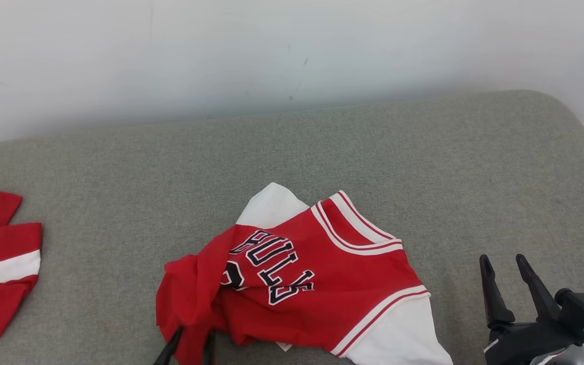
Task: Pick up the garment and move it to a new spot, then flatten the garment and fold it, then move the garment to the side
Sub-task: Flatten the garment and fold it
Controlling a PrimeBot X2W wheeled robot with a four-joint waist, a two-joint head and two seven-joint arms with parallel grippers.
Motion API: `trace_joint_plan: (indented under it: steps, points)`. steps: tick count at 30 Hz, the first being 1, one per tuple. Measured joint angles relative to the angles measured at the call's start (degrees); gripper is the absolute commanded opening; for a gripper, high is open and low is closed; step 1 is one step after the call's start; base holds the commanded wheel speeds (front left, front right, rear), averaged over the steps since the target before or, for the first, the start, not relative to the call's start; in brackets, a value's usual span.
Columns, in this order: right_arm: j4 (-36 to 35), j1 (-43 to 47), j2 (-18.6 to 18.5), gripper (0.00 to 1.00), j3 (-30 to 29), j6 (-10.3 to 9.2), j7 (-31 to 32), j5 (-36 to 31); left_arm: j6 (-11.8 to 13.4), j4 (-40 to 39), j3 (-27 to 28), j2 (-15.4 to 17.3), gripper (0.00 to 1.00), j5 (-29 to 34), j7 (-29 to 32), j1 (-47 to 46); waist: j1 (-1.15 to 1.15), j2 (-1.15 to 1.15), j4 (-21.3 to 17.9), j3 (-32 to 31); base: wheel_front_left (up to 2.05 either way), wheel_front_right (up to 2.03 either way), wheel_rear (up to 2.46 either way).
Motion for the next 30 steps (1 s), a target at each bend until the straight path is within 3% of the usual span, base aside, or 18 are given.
trace_joint_plan:
  steps: [18, 21, 23, 30]
  points:
    - [1.2, 0.6, 0.9, 1.00, 0.4, 0.00, -0.5, 0.0, -2.0, -10.6, 3.1, 3.7, 0.00, 2.1, 0.3, 0.2, 0.00, 0.00, 2.5, -2.4, 0.00, 0.00, 0.00]
    - [1.4, 0.6, 0.9, 1.00, 0.6, 0.00, -0.5, 0.1, -2.0, -13.0, 3.6, 5.4, 0.00, 2.4, 1.5, 0.0, -0.01, 0.00, 2.4, -2.6, 0.00, 0.00, 0.00]
    - [1.4, 0.6, 0.8, 1.00, 0.5, 0.00, -0.6, 0.2, -3.0, -14.4, 3.9, 6.7, 0.11, 2.2, 2.6, -0.4, 0.00, 0.00, 2.3, -2.5, 0.00, 0.00, 0.00]
    - [1.8, 0.4, 0.9, 1.00, 0.6, 0.00, -0.8, 0.3, -6.6, -17.1, 3.9, 13.6, 0.00, 2.2, 7.7, -4.4, 0.00, 0.00, 1.7, -2.3, 0.00, 0.00, 0.00]
